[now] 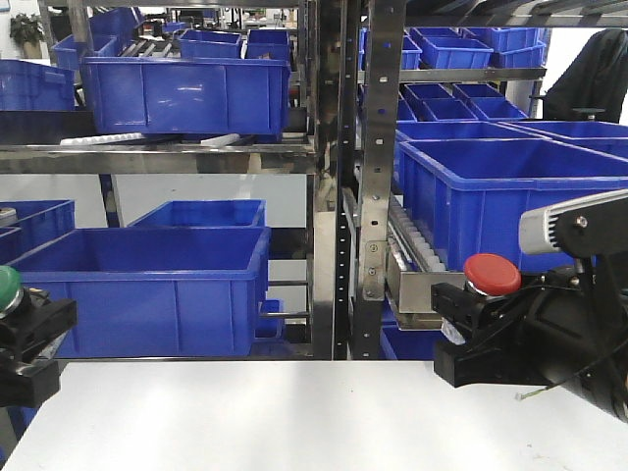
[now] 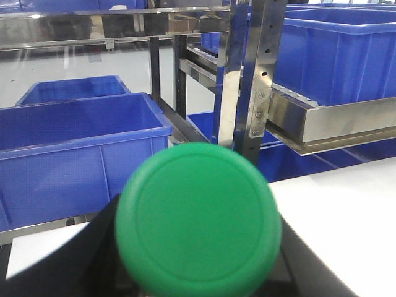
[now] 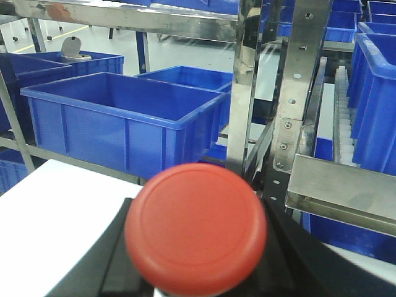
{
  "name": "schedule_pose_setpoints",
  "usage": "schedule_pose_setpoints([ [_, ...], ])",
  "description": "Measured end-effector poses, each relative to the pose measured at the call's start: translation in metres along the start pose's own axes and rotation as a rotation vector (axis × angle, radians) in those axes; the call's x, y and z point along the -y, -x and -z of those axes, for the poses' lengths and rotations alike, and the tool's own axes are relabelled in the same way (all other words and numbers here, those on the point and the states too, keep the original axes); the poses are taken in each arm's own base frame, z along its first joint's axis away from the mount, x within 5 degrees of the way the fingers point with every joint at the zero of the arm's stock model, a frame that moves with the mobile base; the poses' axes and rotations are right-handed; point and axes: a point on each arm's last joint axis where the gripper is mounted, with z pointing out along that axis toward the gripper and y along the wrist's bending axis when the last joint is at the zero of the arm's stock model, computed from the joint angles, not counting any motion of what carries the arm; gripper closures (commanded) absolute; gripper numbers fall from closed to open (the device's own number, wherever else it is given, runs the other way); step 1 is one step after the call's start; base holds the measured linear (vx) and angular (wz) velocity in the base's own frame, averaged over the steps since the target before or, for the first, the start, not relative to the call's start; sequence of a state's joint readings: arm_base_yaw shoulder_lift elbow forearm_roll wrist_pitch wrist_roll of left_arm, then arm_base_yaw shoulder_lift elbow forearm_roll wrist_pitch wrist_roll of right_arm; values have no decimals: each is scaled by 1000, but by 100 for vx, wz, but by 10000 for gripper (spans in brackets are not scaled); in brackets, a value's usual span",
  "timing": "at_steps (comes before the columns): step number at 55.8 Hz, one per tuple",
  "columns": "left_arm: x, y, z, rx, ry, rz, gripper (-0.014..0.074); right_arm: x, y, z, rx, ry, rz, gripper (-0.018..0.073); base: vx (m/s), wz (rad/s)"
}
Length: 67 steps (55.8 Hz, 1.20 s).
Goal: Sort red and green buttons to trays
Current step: 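Hold both buttons raised while the base starts turning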
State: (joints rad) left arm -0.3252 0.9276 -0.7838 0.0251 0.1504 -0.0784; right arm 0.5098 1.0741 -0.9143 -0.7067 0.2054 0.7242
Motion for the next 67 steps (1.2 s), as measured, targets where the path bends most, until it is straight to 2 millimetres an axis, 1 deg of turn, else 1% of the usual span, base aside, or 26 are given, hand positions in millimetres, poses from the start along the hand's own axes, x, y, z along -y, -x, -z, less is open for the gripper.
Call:
schedule_pose_setpoints([
  [67,0,0,0,0,0,0,596,0,0,0,0,0,0,548,-1,0],
])
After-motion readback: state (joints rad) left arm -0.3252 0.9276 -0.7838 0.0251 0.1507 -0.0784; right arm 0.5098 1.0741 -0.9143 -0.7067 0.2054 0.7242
